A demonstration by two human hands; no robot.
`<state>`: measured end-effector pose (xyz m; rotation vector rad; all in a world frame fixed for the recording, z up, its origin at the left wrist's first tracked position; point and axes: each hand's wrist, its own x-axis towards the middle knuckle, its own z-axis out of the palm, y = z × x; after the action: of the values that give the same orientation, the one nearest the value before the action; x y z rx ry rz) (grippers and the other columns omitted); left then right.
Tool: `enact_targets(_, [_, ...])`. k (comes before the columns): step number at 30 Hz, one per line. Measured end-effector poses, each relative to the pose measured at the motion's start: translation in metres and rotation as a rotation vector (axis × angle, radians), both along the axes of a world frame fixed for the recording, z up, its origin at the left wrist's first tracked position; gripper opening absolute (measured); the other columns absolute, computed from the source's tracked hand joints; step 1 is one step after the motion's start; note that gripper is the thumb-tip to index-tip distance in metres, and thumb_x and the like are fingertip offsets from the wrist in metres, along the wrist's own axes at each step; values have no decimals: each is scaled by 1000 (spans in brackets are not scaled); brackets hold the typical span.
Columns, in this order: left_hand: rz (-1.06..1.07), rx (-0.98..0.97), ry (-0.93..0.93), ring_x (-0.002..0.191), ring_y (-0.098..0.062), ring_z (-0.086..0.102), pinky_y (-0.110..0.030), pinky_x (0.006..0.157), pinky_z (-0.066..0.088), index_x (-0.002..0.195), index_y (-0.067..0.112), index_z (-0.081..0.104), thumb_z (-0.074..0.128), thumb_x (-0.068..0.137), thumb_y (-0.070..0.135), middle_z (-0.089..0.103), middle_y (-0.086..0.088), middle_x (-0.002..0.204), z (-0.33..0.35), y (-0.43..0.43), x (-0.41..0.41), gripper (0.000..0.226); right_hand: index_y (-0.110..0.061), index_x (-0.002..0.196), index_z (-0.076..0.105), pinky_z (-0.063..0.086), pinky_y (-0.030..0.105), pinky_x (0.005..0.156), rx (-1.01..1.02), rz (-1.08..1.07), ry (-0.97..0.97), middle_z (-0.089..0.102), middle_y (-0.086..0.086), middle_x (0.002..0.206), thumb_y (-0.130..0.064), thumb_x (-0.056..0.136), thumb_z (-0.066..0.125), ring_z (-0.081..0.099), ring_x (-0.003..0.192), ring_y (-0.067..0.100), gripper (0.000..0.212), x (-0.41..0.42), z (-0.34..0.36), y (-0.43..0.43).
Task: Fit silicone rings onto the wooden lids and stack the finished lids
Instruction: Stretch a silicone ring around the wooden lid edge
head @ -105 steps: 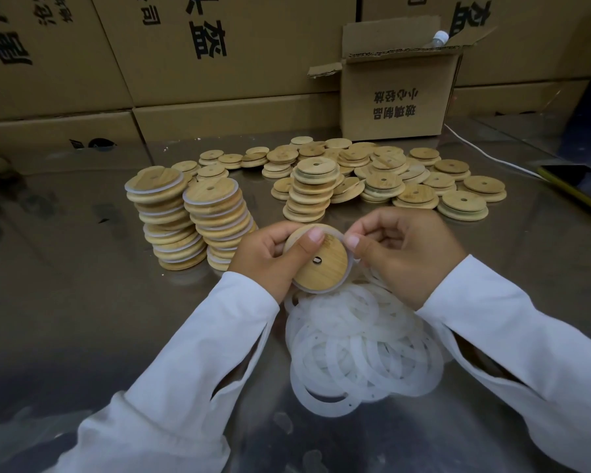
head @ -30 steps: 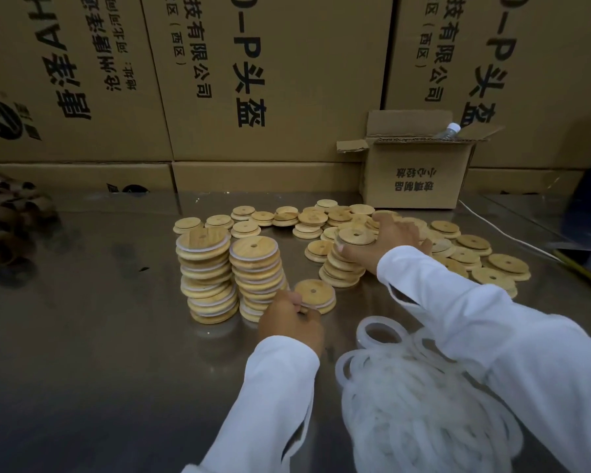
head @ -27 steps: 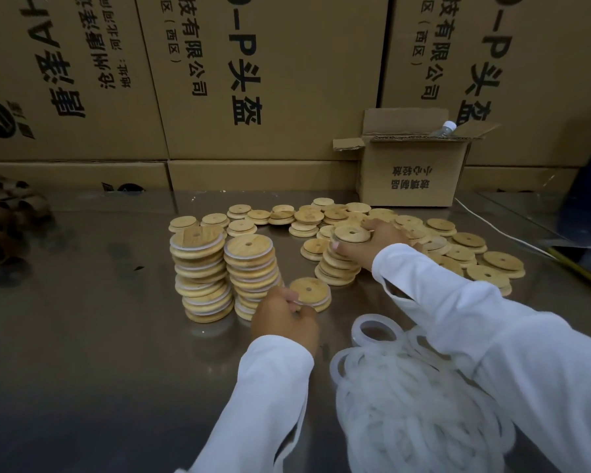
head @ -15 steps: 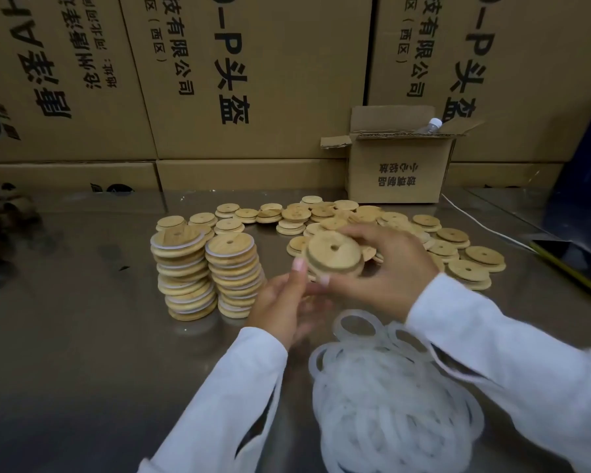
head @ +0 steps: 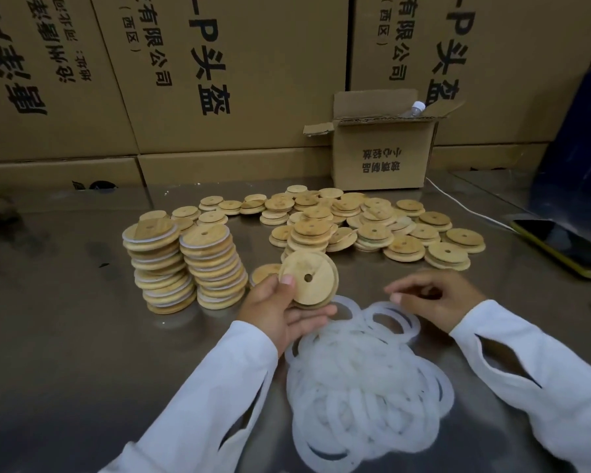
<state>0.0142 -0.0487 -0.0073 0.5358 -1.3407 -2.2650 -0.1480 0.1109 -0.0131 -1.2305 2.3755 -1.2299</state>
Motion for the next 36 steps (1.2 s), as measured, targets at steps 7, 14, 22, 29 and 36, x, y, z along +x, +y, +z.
enact_targets(7, [-28,-7,18,60,-33,69,-32,54,58,101,8,53,38,97,15,71,-15,74,-3,-1,-4,17,-28,80,70,44,24,79,100,0,156,54,-5,86,-21,74,74,55,82,12,10,-4,-4,-7])
enact_targets(14, [-30,-15,22,66,-38,69,-33,50,57,108,5,56,50,89,20,71,-17,83,-4,0,-5,25,-21,67,65,44,6,63,-99,-5,-8,64,-5,74,-11,75,72,58,69,5,15,-1,-1,-7])
enact_targets(22, [-64,-102,66,81,-37,69,-30,57,57,110,14,61,57,73,28,71,-16,96,-6,0,-6,40,-21,72,64,45,9,63,-704,-3,-143,64,-16,65,-18,71,67,56,64,-3,5,37,23,-17])
enact_targets(29, [-10,-32,104,80,-28,70,-37,63,59,113,9,60,45,92,14,69,-18,99,-4,-1,-3,26,-11,70,61,44,10,58,-641,360,-375,64,-11,58,-15,65,64,57,57,-2,7,71,21,-26])
enact_targets(36, [-134,-77,70,82,-26,70,-38,59,58,94,15,67,55,78,26,71,-14,93,-6,6,-2,23,-22,67,65,46,20,57,-565,42,-203,61,1,58,-9,72,72,54,57,11,15,80,8,-34])
